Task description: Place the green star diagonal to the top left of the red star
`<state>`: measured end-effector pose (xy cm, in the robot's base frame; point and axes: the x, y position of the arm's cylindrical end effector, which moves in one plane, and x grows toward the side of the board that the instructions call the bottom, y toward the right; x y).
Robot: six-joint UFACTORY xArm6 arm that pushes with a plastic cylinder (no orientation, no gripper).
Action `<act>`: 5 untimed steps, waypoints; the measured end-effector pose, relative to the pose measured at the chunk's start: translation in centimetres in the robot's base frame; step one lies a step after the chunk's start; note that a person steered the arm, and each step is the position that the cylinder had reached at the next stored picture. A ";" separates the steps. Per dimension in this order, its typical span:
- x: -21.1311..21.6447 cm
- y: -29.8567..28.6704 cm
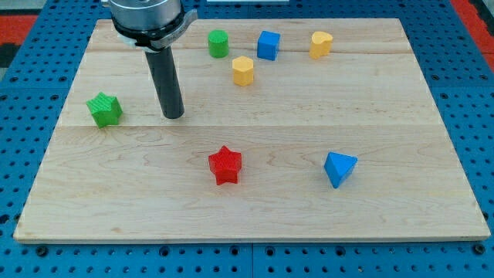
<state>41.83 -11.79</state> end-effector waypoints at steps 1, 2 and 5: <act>0.0 -0.1; 0.0 -0.1; 5.0 -7.2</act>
<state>46.81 -19.01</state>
